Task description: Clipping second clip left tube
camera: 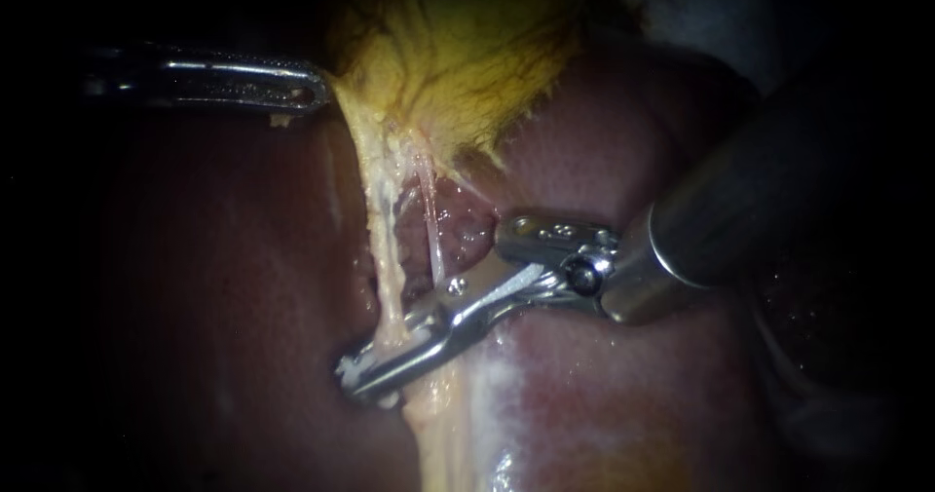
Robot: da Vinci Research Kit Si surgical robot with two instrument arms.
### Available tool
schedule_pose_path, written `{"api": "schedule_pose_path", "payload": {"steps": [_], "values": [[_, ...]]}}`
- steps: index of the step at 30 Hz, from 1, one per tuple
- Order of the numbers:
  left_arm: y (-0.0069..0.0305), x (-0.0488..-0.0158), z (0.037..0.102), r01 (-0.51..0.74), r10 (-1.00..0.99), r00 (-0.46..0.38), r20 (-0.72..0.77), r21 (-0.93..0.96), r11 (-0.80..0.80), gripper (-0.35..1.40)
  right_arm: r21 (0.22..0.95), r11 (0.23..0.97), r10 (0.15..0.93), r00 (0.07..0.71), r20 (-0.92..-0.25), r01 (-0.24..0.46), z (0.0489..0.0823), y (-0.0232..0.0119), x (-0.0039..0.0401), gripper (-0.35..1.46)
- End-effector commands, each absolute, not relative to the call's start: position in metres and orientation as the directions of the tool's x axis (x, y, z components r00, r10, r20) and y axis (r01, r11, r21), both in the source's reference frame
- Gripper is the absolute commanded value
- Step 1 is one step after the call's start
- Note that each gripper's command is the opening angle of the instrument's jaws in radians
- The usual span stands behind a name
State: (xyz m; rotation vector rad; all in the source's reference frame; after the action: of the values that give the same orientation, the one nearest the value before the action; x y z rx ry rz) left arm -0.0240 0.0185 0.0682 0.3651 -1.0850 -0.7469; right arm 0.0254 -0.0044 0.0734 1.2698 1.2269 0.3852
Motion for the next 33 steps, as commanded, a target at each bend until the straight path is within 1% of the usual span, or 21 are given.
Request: {"api": "schedule_pose_path", "payload": {"steps": [1,9,11,13,33], "values": [[0.0185,-0.0240,0.0682,0.366,-0.704,0.259,0.661,0.607,0.705,-0.35,0.861,0.335,0.795,0.376,-0.476,0.382,0.0736,-0.0045,0.0254,-0.35],[0.0185,-0.0239,0.0682,0.366,-0.704,0.259,0.661,0.608,0.705,-0.35,0.861,0.338,0.793,0.378,-0.478,0.380,0.0742,-0.0044,0.0255,-0.35],[0.0185,-0.0239,0.0682,0.366,-0.704,0.259,0.661,0.607,0.705,-0.35,0.841,0.371,0.776,0.366,-0.514,0.394,0.0740,-0.0046,0.0255,-0.35],[0.0185,-0.0239,0.0682,0.366,-0.704,0.259,0.661,0.608,0.705,-0.35,0.833,0.386,0.765,0.367,-0.530,0.397,0.0738,-0.0048,0.0255,-0.35],[0.0184,-0.0239,0.0682,0.366,-0.704,0.259,0.661,0.608,0.705,-0.35,0.833,0.386,0.763,0.370,-0.530,0.397,0.0736,-0.0050,0.0255,-0.35]]}}
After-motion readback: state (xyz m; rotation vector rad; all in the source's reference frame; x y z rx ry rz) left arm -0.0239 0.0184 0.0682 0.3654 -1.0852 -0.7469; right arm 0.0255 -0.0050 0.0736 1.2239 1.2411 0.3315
